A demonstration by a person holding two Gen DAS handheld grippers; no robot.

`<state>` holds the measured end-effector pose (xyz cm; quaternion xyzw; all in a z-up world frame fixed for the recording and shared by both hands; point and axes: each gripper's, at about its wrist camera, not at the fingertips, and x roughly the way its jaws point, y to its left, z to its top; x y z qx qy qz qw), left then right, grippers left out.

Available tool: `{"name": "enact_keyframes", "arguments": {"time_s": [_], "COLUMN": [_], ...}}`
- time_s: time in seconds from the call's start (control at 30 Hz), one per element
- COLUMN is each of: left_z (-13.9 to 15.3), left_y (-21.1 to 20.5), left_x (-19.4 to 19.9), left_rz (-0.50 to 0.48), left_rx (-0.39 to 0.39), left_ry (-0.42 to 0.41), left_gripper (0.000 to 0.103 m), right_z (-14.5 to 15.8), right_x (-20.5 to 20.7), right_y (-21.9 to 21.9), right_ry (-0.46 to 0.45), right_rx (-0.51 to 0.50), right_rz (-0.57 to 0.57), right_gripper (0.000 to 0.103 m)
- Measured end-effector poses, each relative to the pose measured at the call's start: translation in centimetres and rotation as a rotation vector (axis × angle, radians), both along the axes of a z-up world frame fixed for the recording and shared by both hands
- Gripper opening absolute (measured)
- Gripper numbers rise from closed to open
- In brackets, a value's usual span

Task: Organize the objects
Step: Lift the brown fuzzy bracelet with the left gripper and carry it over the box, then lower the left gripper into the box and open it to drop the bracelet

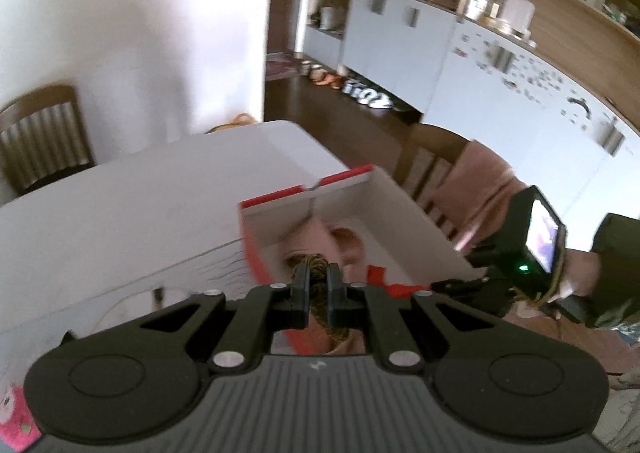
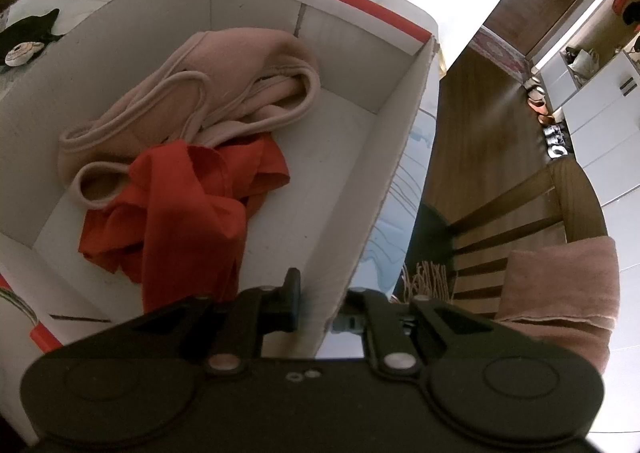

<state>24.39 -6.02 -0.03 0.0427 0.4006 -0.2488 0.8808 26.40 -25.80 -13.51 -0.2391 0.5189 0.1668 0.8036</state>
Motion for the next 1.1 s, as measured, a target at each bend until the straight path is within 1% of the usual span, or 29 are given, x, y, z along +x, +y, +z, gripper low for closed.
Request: {"name": "enact_keyframes", "arguments": {"time_s": [0.13, 0.3, 0.53, 0.63, 0.8, 1.0, 1.1], "left_z": [-0.1, -0.8, -2.0, -2.9, -5.0, -7.6, -9.3], "left_y": [-3.1, -6.6, -11.3, -12.9, -13.9, -13.7, -13.8], "left_x": [0.2, 1.0, 2.8, 3.4, 4.9, 6.5, 7.0], "left_rz": [-0.073, -0.141, -0.213, -0.238, -0.232, -0.205, -0.194], "left_rx": [0.011, 0.011, 0.031, 0.059, 0.092, 0.075, 0.09], "left_ry": [-0.006, -0.01, -0.016, -0.019, -0.002, 0.038, 0.089], "left_gripper": [0.007, 0.007, 0.007, 0.007, 0.007, 0.007, 0.007], "right_z": [0.0, 0.0, 0.2, 0.3, 0.3, 0.1, 0.0], "right_x": [0.0, 0.1, 0.2, 0.2, 0.2, 0.1, 0.2], "right_y": [-0.1, -0.2, -0.1, -0.2, 0.0, 0.0, -0.1], "right_ry": [0.0, 0.003, 0.008, 0.01, 0.011, 0.014, 0.02], "right_rx": [0.0, 0.003, 0.01, 0.011, 0.007, 0.005, 0.009], "right_rz": [0.001, 0.003, 0.002, 0.003, 0.007, 0.012, 0.012], "right_gripper": [0.011, 0.011, 0.011, 0.01, 0.01, 0.011, 0.01]}}
